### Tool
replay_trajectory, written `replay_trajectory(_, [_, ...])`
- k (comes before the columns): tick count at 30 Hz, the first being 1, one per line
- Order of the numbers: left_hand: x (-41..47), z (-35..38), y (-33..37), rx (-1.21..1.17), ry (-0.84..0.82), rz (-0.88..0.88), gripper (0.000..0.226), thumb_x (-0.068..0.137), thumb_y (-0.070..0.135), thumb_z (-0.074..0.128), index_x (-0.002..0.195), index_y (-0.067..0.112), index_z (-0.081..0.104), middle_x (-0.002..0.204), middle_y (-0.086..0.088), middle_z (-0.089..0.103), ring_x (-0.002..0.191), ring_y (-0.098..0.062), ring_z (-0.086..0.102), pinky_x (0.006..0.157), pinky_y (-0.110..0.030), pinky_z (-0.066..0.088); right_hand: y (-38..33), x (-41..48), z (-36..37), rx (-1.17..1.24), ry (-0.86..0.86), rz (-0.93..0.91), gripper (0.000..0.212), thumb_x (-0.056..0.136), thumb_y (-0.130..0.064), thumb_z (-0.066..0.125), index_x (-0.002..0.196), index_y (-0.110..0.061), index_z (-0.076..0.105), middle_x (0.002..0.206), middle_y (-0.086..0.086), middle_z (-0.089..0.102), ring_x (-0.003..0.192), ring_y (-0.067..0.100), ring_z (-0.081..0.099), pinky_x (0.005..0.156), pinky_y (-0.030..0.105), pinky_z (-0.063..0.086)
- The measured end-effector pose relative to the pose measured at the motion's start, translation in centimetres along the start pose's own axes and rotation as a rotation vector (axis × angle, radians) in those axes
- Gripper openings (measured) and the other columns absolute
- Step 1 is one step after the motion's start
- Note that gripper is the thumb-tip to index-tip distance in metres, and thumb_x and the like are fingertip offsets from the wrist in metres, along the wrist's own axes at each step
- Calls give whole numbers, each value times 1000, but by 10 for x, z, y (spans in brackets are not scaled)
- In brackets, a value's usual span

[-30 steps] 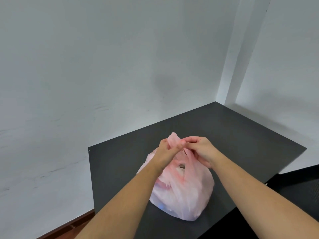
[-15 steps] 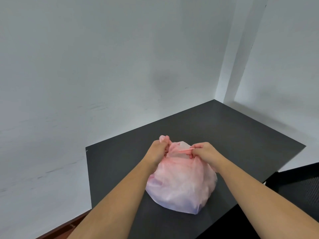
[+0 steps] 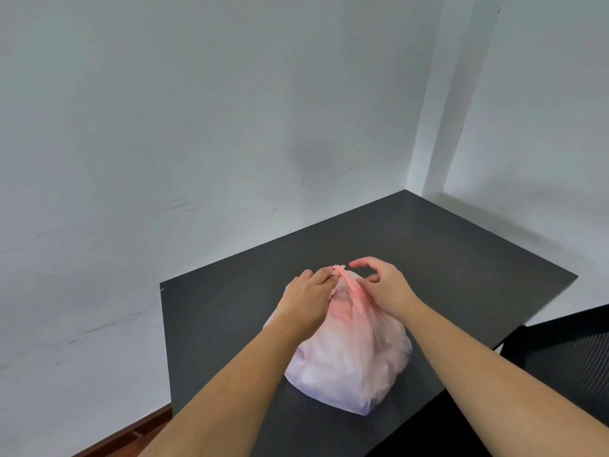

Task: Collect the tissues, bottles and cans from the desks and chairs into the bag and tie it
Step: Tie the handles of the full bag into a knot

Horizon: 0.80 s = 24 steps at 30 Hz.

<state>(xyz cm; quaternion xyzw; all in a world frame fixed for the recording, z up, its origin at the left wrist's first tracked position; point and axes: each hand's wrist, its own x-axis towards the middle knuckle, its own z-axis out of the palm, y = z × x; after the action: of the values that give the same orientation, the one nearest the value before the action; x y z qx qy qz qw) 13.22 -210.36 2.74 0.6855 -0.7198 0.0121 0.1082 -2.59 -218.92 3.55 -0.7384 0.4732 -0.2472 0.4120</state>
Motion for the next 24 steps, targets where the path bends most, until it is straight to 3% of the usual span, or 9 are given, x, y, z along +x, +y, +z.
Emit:
replay_trajectory(2, [0, -4, -1, 3, 1, 29, 43, 102, 21, 28, 145, 24, 33, 149, 11, 33, 102, -22, 45, 88, -31, 39, -1, 3, 1, -130, 33, -58, 38, 85, -12, 58, 115, -36, 64, 70, -8, 71, 68, 8, 64, 70, 24, 53])
replay_trajectory(6, [-3, -7, 0, 11, -8, 63, 42, 102, 25, 27, 143, 26, 35, 147, 12, 37, 102, -22, 45, 88, -31, 37, -6, 8, 3, -355, 129, -211, 24, 91, -28, 57, 110, -33, 71, 100, -11, 74, 90, 10, 67, 83, 30, 54])
replay_trajectory(11, [-2, -7, 3, 3, -12, 69, 40, 102, 25, 28, 140, 27, 41, 146, 12, 39, 103, -22, 45, 91, -32, 37, -11, 10, 2, -545, 161, -290, 24, 93, -30, 48, 95, -30, 72, 88, -8, 74, 79, 15, 66, 72, 30, 52])
replay_trajectory(13, [-3, -8, 3, -95, 5, 37, 35, 101, 22, 31, 124, 27, 56, 140, 13, 46, 104, -20, 44, 94, -33, 35, -10, 9, 3, -617, 188, -319, 24, 93, -27, 45, 94, -28, 69, 92, -8, 70, 80, 15, 62, 71, 29, 49])
replay_trajectory(16, [-6, -11, 12, -444, 160, -139, 34, 95, 21, 32, 80, 20, 63, 114, 12, 51, 108, -13, 41, 94, -27, 20, -6, 12, 4, -692, 255, -383, 20, 92, -25, 48, 94, -22, 68, 103, -5, 62, 96, 16, 55, 82, 30, 40])
replay_trajectory(19, [-9, -9, 4, -486, 166, -358, 34, 98, 20, 34, 72, 20, 57, 100, 12, 43, 102, -7, 35, 87, -21, 10, 4, 14, -7, -789, 308, -274, 17, 90, -25, 50, 93, -25, 67, 110, -5, 54, 107, 15, 47, 92, 32, 34])
replay_trajectory(21, [-13, -3, -14, -510, 10, -523, 37, 98, 24, 35, 65, 22, 53, 88, 11, 47, 97, -12, 40, 88, -29, 17, 17, 11, -17, -885, 280, -163, 18, 90, -24, 50, 97, -26, 66, 114, -4, 52, 109, 16, 45, 93, 32, 33])
replay_trajectory(24, [-19, 0, -27, -802, -112, -627, 45, 97, 22, 36, 54, 21, 46, 62, 4, 44, 70, -20, 45, 75, -32, 34, 30, 9, -21, -954, 199, -86, 17, 90, -22, 48, 98, -28, 62, 111, -4, 55, 102, 17, 49, 89, 33, 37])
